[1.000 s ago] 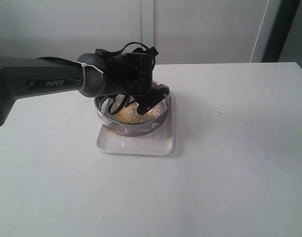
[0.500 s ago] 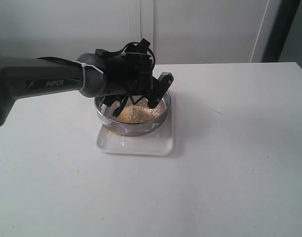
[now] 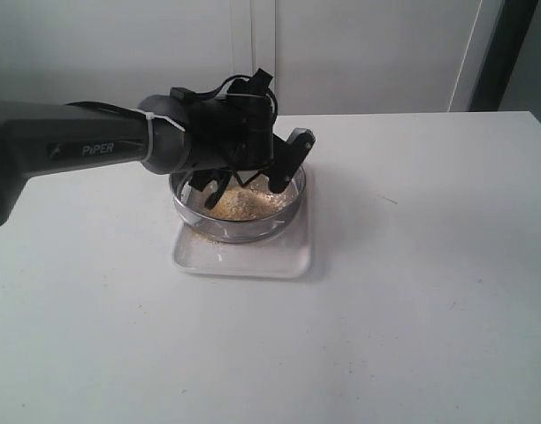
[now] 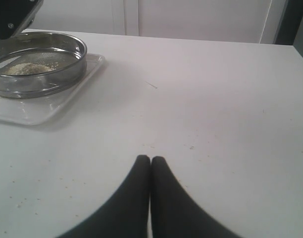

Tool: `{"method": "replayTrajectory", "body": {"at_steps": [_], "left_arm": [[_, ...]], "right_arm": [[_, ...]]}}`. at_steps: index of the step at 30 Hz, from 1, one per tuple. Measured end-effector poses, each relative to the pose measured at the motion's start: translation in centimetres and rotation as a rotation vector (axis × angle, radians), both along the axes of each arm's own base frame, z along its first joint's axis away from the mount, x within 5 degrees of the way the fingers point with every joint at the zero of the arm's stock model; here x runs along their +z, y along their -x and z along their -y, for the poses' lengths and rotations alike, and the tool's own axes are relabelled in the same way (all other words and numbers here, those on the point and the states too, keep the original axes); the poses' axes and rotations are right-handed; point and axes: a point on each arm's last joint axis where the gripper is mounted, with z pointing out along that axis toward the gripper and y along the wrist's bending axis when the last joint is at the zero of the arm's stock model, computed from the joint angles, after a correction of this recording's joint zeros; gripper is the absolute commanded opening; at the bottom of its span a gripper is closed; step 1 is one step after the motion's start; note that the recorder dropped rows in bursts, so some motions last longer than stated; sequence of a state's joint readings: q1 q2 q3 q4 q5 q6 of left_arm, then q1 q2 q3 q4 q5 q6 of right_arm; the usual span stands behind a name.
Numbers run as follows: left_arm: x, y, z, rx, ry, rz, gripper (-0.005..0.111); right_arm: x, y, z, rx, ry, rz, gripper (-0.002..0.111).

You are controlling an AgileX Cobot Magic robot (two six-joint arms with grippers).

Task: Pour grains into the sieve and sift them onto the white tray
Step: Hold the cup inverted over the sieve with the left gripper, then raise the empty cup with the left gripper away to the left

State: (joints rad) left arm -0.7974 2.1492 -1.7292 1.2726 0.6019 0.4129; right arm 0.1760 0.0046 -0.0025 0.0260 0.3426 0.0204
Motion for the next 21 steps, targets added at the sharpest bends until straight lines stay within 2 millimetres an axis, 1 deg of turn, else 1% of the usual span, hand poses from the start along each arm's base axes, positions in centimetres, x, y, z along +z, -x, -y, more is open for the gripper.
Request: {"method": "replayTrajectory", "body": {"at_steps": [5, 11, 15, 18, 21], "left_arm": [[0.0, 0.0, 0.1, 0.039, 0.087, 0.004, 0.000], [0.0, 0.0, -0.6, 0.219, 0.271, 0.028, 0.000], [0.3, -0.4, -1.3, 0.354, 0.479, 0.056, 0.000], [1.1, -0.7, -2.0, 0.436, 0.638, 0.076, 0.000], [2.3, -0.9, -2.7, 0.506, 0.805, 0.070, 0.000]], "right_arm": [[0.0, 0.0, 0.0, 0.000, 0.000, 0.000, 0.000], [0.0, 0.0, 0.0, 0.000, 0.000, 0.000, 0.000], [0.0, 0.0, 0.0, 0.000, -0.002, 0.000, 0.000], [0.0, 0.0, 0.0, 0.000, -0.002, 0.000, 0.000], [0.0, 0.0, 0.0, 0.000, -0.002, 0.000, 0.000]]}}
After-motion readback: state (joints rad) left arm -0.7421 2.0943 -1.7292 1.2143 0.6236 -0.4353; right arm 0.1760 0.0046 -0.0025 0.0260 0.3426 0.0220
